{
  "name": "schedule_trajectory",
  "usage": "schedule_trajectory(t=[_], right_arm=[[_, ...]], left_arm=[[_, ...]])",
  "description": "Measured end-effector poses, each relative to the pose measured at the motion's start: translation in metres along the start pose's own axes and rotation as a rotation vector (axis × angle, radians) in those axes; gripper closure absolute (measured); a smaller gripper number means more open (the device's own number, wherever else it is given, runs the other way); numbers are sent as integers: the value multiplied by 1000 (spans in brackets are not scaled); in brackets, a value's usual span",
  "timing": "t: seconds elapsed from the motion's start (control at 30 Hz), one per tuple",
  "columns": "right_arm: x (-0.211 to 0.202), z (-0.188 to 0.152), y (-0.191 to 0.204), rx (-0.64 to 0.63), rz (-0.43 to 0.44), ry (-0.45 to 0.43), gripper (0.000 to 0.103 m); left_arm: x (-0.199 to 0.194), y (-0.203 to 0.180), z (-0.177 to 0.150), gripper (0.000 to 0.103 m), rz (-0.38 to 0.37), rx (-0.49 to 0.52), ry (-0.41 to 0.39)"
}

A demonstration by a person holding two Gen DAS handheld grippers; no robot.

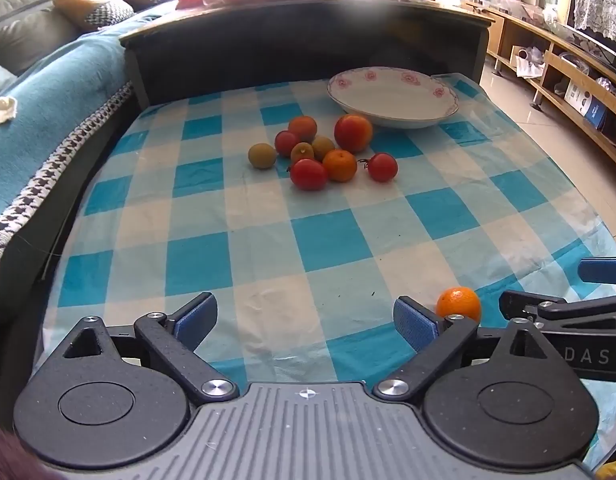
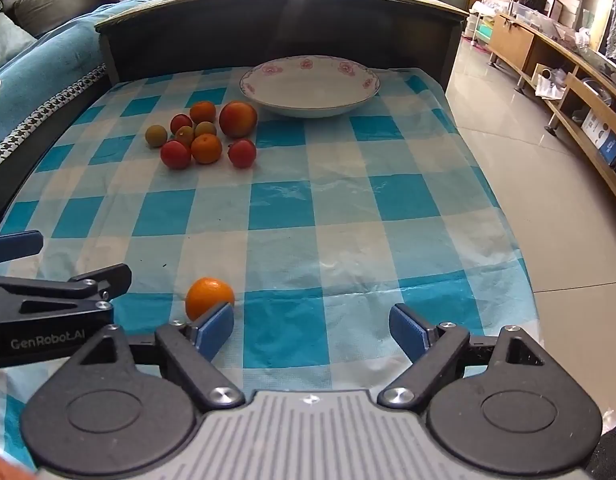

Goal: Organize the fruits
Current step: 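Close the right tool around the lone orange tangerine on the cloth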

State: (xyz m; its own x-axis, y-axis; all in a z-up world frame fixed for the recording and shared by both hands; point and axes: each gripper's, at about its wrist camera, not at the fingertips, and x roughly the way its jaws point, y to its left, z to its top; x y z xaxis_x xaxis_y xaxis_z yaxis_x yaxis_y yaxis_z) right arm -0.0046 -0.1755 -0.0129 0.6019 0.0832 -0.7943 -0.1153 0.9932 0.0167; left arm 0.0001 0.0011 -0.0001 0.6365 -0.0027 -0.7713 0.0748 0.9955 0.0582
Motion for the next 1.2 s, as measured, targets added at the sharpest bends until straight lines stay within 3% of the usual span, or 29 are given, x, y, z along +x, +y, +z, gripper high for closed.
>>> schedule_trajectory(t=[0.53, 0.93, 1.2], right_arm=[[14, 7, 7, 2, 34, 28, 28], [11, 8, 31, -107, 119, -18, 44], [17, 11, 35, -102, 222, 13, 50]], left_arm=[[3, 7, -4, 6, 18, -1, 18], [-3, 21, 0, 6, 80, -1, 50], [-3, 32, 1, 7, 86, -36, 34]])
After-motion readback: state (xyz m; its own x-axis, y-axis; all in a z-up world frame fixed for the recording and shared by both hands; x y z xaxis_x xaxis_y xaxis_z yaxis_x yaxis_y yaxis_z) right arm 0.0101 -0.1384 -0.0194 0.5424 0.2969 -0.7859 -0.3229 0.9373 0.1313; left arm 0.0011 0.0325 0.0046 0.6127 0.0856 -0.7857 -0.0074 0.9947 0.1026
